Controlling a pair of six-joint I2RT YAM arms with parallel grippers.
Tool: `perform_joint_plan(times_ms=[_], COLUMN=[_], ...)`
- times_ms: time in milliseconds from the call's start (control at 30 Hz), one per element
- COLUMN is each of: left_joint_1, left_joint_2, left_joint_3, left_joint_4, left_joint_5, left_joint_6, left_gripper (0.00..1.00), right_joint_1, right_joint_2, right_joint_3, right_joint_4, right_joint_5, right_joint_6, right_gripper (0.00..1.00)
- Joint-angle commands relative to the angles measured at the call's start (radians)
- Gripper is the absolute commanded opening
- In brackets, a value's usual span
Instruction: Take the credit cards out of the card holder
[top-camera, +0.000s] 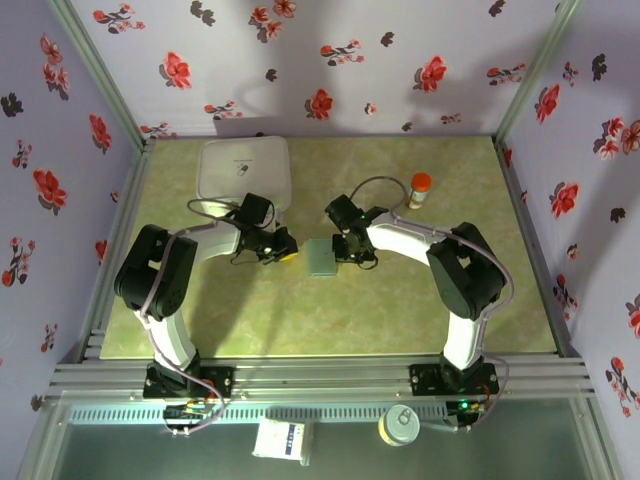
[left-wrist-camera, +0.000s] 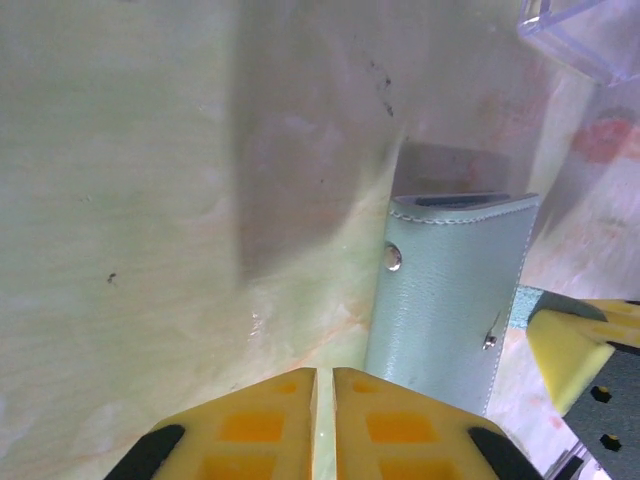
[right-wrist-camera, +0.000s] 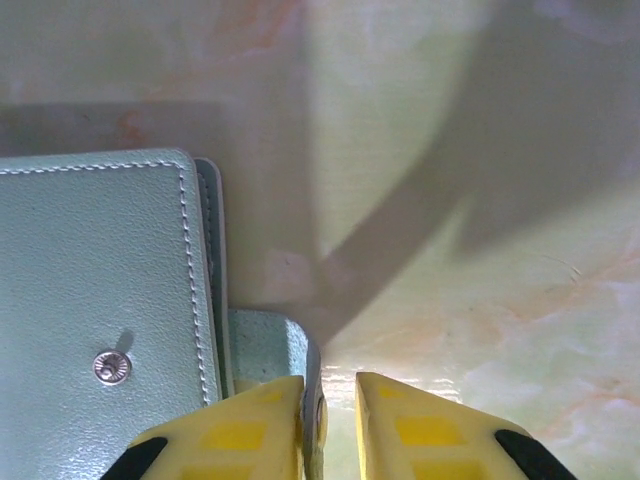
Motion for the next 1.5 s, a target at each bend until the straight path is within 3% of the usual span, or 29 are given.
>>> perform_joint_plan(times_ms=[0,833,1000,1300,1467], left_joint_1=[0.001,-0.004,-0.005,0.008,0.011], left_joint_2=[-0.015,-0.023,-0.028,-0.04,-0.055], left_joint_3=[0.018,-0.006,-0.006,0.001,0.011], left_joint_4=[0.018,0.058,0.062,0.081,0.081], left_joint_5=[-0.003,-0.003,-0.004,-0.008,-0.02], left_joint_6=[-0.025,-0.047,-0.045,-0.042,-0.035], left_gripper=[0.14,0.15,0.15,0.15,0.15], right_joint_1=[-0.008,-0.012,-0.012,-0.022,-0.031], right_joint_2=[-0.01,0.054,0.054,-0.036,-0.082], right_joint_3=[-0.011,-0.019,-0.015,-0.011,-0.009], right_joint_4=[0.047,0.101,0.101,0.016,-0.025], right_joint_5=[-0.037,-0.058,-0.058,0.011,-0.009], right_joint_6=[0.029,0.029,0.023,-0.048,-0.113], right_gripper=[0.22,0.18,0.13,0.07,0.08])
